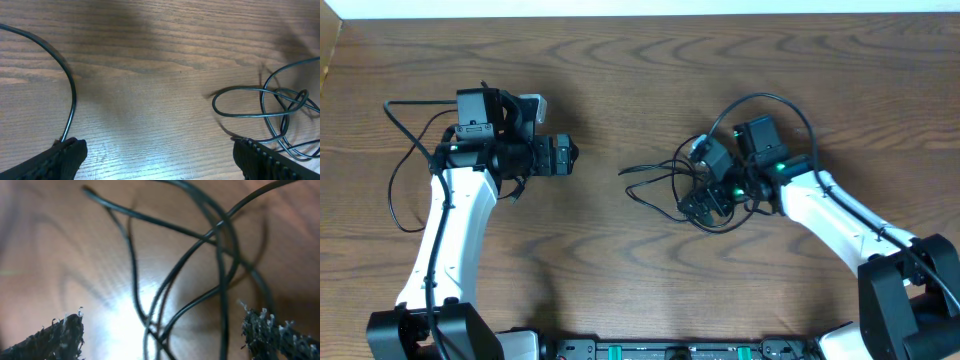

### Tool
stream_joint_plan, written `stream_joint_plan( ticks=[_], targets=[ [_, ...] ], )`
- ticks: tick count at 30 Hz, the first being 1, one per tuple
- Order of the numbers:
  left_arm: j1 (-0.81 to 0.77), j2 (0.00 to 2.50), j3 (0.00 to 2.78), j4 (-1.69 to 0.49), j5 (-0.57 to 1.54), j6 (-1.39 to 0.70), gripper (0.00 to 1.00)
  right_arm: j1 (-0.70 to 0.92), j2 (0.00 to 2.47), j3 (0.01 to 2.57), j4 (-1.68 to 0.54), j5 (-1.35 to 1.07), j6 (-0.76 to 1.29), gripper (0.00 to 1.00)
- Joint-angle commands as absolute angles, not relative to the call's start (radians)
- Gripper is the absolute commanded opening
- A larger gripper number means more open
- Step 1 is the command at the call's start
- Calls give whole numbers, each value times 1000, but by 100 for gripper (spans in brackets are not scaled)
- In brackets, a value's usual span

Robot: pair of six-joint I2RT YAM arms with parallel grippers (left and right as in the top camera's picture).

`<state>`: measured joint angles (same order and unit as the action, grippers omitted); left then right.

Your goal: Untangle cables

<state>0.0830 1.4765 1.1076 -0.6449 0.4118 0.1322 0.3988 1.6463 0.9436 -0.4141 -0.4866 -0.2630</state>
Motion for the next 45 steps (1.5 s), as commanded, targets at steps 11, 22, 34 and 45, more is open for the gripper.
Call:
stream_joint_plan(
  ticks=[11, 22, 34, 45],
  targets=[
    [81, 1487, 1116, -661, 400, 146, 98, 452, 1751, 952, -217, -353, -232, 97],
    [79, 1487, 1116, -688, 410, 146, 98, 521, 1882, 952, -153, -365, -232, 75],
    [67, 1487, 1116, -695, 410, 146, 98, 519, 1898, 952, -93, -115, -101, 1],
    [66, 1487, 1116, -696, 410, 145, 98, 433, 1897, 952, -31, -10, 28, 1]
  ],
)
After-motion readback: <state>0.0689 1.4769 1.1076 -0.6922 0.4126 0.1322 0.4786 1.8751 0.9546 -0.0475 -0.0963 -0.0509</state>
